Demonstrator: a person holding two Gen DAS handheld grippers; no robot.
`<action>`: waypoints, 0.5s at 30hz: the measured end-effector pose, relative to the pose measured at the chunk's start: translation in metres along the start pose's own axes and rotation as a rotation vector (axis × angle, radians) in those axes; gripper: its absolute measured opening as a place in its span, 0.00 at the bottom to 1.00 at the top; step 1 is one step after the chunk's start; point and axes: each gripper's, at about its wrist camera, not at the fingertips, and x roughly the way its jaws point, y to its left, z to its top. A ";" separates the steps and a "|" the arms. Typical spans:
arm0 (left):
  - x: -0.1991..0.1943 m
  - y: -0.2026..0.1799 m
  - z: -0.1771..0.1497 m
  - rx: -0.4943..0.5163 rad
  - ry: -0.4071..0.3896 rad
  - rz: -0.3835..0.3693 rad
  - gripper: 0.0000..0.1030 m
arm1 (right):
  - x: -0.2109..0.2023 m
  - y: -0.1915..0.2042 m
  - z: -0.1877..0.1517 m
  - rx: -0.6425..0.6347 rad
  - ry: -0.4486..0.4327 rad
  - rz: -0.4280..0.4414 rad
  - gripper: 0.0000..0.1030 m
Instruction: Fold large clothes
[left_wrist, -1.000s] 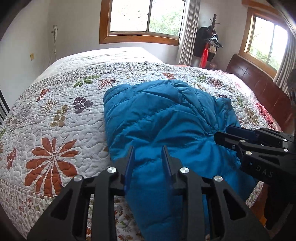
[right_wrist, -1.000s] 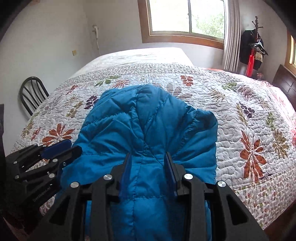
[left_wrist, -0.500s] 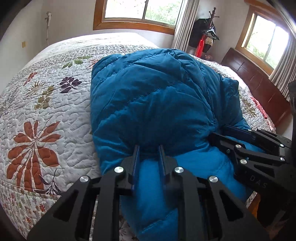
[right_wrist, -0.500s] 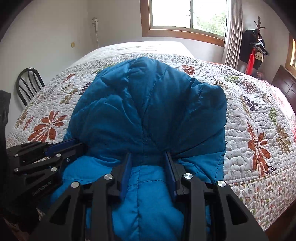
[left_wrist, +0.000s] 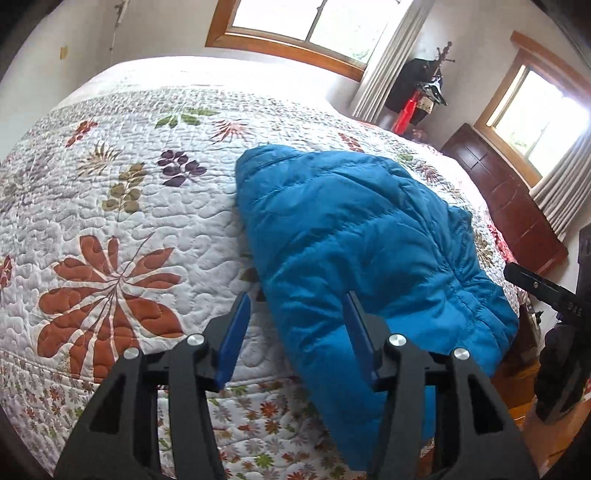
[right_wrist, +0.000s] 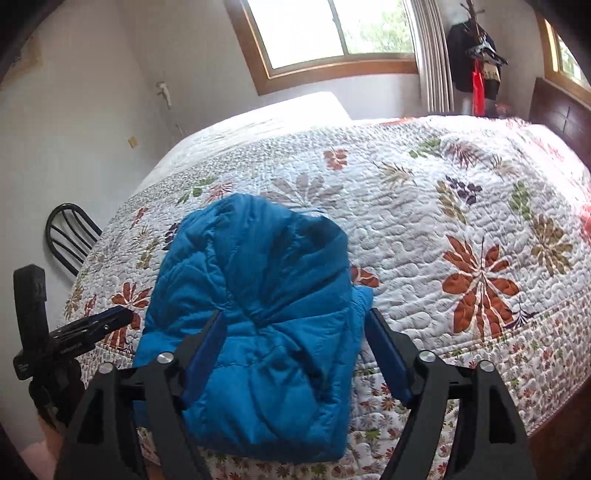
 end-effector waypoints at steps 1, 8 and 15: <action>0.005 0.007 0.001 -0.021 0.024 -0.032 0.55 | 0.008 -0.009 0.002 0.023 0.035 0.037 0.77; 0.044 0.026 -0.003 -0.091 0.141 -0.205 0.66 | 0.063 -0.048 -0.023 0.197 0.204 0.260 0.84; 0.069 0.031 -0.002 -0.129 0.175 -0.326 0.72 | 0.093 -0.073 -0.049 0.328 0.207 0.447 0.90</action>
